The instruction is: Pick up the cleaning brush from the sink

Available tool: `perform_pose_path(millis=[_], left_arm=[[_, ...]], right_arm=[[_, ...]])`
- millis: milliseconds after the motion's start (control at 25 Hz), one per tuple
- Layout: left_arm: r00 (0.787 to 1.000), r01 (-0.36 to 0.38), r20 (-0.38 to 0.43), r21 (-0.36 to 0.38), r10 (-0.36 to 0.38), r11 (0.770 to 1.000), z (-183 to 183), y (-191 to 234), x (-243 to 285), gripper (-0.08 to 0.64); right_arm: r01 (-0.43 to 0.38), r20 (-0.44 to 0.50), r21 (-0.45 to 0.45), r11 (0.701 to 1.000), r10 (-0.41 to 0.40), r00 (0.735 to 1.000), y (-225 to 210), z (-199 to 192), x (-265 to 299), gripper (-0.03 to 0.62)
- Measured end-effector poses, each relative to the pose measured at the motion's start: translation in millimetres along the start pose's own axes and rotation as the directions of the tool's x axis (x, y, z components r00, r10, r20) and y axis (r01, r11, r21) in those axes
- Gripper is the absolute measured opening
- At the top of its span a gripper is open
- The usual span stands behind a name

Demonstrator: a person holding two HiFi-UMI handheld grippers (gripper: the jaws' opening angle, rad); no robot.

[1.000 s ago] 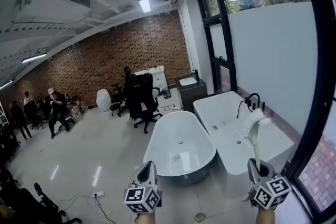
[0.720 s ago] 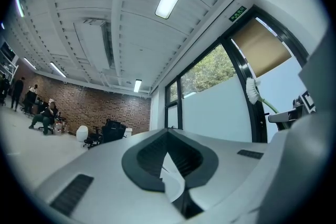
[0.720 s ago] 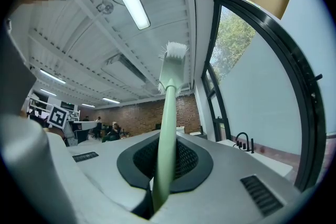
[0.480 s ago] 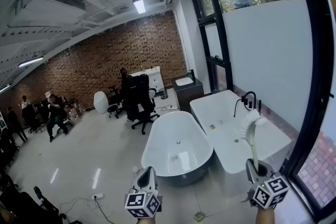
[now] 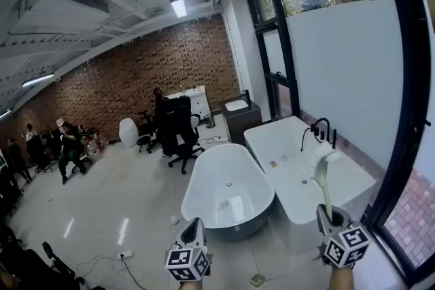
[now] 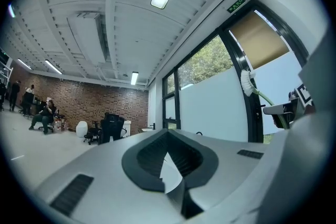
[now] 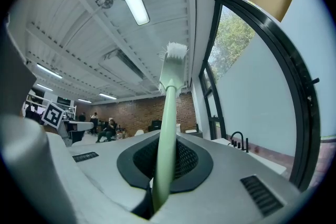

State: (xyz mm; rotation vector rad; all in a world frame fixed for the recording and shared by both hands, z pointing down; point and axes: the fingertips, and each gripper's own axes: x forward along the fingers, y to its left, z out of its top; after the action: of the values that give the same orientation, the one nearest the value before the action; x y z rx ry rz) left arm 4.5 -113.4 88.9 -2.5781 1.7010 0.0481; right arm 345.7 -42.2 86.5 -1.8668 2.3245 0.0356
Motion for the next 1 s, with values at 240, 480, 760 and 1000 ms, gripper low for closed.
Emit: perform_pose_path(millis=[240,480,760,1000], left_arm=[[0.999,-0.003,-0.040,0.005,0.003,1.000,-21.9,-2.3,1.3,-0.008],[0.999,-0.007,-0.034,0.001,0.007,1.000,-25.9,12.1,6.0,-0.008],[0.999,-0.007,-0.036,-0.005,0.006,1.000,-29.1,14.4,12.4,-0.008],[0.999,0.018,-0.041,-0.001,-0.018,1.000,-35.2,11.3,19.2,-0.008]], right_arm=[[-0.004,-0.032,-0.036,0.999,0.003,0.999,5.6,-11.7,22.0,-0.018],[-0.030,-0.046,-0.038,0.999,0.028,0.999,21.3,-17.4,42.6,-0.018],[-0.035,-0.042,-0.034,0.999,0.033,0.999,19.7,-18.3,52.4,-0.019],[-0.018,-0.067,-0.028,0.999,0.016,0.998,16.3,-34.6,61.5,-0.020]])
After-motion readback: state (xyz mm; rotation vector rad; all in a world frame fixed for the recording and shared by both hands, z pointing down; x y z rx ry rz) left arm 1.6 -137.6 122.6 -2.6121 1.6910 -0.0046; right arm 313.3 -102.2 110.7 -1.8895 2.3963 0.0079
